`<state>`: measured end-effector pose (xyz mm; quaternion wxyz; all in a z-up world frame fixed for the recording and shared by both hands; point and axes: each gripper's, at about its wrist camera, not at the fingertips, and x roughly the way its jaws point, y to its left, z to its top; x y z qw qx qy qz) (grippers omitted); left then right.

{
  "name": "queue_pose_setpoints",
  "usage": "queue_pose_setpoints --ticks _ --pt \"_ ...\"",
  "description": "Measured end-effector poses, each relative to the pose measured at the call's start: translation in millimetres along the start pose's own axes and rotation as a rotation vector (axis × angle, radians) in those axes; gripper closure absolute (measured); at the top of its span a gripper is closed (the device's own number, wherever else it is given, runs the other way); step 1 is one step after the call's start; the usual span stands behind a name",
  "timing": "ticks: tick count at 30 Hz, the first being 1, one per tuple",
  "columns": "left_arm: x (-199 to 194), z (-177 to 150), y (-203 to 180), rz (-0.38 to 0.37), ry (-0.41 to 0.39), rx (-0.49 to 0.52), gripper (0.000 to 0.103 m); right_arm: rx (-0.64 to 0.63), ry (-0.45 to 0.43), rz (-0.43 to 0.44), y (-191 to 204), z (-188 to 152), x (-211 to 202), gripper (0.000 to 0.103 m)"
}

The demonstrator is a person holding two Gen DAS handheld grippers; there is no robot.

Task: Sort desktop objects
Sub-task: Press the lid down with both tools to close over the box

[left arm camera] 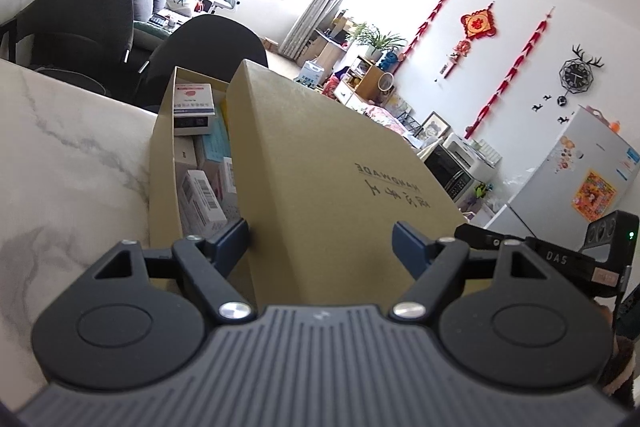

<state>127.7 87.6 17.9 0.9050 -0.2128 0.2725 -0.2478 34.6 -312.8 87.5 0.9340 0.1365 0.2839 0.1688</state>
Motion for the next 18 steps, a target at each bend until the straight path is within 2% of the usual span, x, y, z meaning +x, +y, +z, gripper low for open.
queue_pose_setpoints --ticks 8,18 --pt "16.4 11.6 10.6 0.02 0.003 -0.017 0.025 0.011 0.024 0.01 -9.2 16.1 32.9 0.023" --pt "31.0 30.5 27.7 0.081 -0.016 -0.036 0.025 -0.015 0.052 0.048 -11.4 44.3 85.3 0.023"
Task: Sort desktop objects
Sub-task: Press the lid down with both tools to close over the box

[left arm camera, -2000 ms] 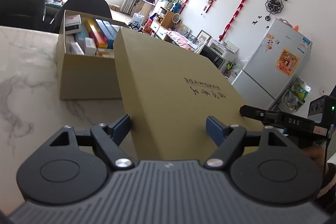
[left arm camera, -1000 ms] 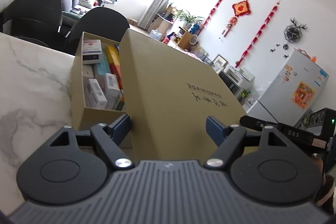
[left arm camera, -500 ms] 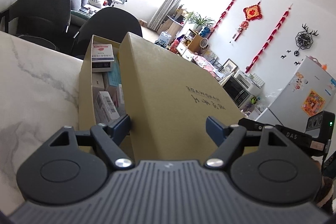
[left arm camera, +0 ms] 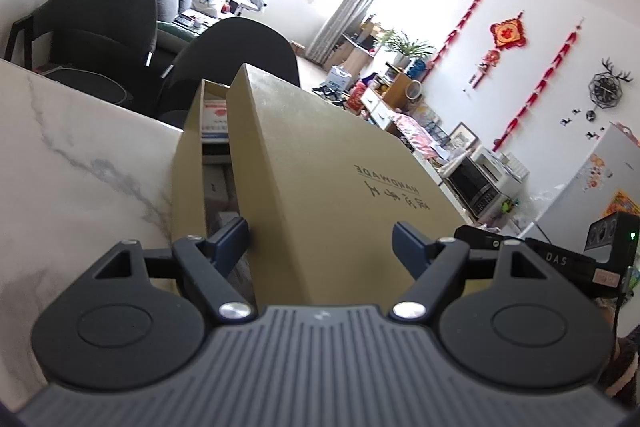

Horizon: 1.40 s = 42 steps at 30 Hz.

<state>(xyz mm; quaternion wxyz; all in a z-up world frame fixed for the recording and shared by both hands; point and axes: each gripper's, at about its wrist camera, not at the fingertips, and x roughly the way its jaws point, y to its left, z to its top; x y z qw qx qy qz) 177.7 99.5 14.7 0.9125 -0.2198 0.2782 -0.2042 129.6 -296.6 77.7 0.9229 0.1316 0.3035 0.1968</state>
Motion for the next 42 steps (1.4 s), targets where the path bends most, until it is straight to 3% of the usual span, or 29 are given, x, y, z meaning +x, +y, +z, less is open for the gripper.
queue_pose_setpoints --ticks 7,19,32,42 --pt "7.5 9.1 11.1 0.038 -0.004 -0.013 0.025 -0.022 0.009 0.026 0.9 14.7 32.2 0.024" --pt "20.6 14.1 19.4 0.061 0.01 -0.022 0.025 -0.027 0.036 0.017 -0.2 10.1 56.7 0.024" --pt "35.9 18.0 35.1 0.06 0.037 -0.043 0.028 0.013 0.082 0.015 -13.2 15.1 79.0 0.024" --pt "46.6 16.1 56.5 0.032 0.079 -0.12 0.03 0.045 0.108 0.027 -21.9 12.2 90.9 0.024"
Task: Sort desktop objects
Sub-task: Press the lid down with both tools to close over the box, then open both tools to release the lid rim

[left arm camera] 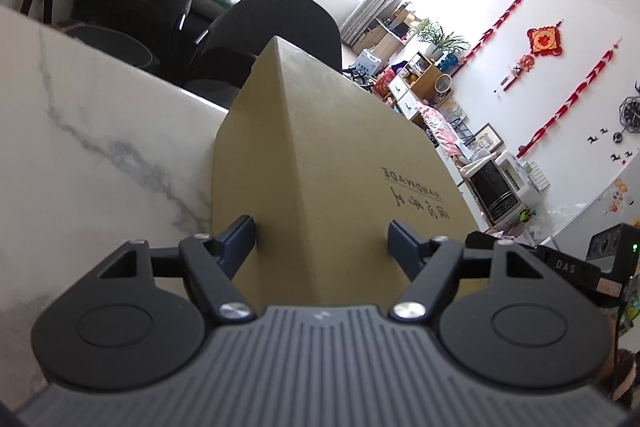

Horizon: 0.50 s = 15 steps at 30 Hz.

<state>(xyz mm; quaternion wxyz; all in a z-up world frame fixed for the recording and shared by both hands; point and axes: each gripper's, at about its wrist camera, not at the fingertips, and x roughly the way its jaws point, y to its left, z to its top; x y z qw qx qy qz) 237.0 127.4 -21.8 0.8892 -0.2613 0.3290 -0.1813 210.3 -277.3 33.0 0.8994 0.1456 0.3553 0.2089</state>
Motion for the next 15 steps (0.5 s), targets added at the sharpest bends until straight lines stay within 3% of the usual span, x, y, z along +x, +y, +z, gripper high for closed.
queue_pose_setpoints --ticks 8,11,15 --pt "-2.0 23.7 0.8 -0.034 0.001 0.021 0.031 -0.006 -0.001 -0.002 1.5 10.8 -5.3 0.027" --pt "-1.3 40.1 -10.5 -0.01 -0.045 0.09 0.033 -0.028 -0.017 -0.014 0.5 25.4 -6.5 0.03" --pt "17.1 61.1 -24.6 -0.018 -0.091 0.192 0.045 -0.072 -0.045 -0.014 0.8 54.1 0.2 0.042"
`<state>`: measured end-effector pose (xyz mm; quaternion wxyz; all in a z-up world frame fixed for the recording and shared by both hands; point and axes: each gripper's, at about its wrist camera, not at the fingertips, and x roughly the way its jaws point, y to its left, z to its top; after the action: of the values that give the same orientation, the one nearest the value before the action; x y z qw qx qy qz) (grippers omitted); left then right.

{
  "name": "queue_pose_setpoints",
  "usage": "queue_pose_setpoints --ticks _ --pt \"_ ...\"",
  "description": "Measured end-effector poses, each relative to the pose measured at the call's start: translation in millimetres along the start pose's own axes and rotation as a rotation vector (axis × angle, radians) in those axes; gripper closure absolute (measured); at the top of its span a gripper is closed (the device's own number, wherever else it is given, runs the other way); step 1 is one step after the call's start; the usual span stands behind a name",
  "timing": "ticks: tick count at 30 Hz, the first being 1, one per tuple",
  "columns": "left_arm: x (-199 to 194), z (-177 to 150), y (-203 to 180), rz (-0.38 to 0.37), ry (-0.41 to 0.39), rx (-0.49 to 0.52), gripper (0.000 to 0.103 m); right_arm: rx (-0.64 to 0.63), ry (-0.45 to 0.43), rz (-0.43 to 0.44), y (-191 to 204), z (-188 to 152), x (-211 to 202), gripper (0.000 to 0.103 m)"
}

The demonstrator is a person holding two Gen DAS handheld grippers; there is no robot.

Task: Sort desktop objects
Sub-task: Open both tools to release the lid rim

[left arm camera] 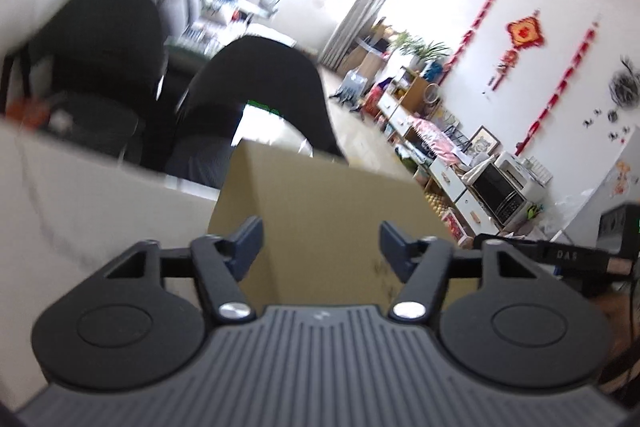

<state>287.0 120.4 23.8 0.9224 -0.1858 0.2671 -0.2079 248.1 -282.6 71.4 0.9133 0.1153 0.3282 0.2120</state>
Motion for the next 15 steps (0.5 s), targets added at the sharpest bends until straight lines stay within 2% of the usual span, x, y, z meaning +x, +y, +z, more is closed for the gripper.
queue_pose_setpoints --ticks 2,5,9,15 --pt "13.0 9.5 -3.8 -0.018 -0.017 0.046 0.048 -0.023 -0.002 0.009 0.7 12.7 10.0 0.048" --pt "36.4 16.0 -3.3 -0.019 0.015 0.069 0.054 -0.059 0.007 0.012 3.5 27.9 27.0 0.055" --pt "56.5 14.8 -2.9 0.011 0.057 0.1 0.056 -0.094 0.023 0.006 7.3 39.6 46.2 0.059" --pt "68.2 14.5 -8.1 0.05 0.093 0.219 0.055 -0.121 0.036 -0.016 8.3 45.1 70.7 0.059"
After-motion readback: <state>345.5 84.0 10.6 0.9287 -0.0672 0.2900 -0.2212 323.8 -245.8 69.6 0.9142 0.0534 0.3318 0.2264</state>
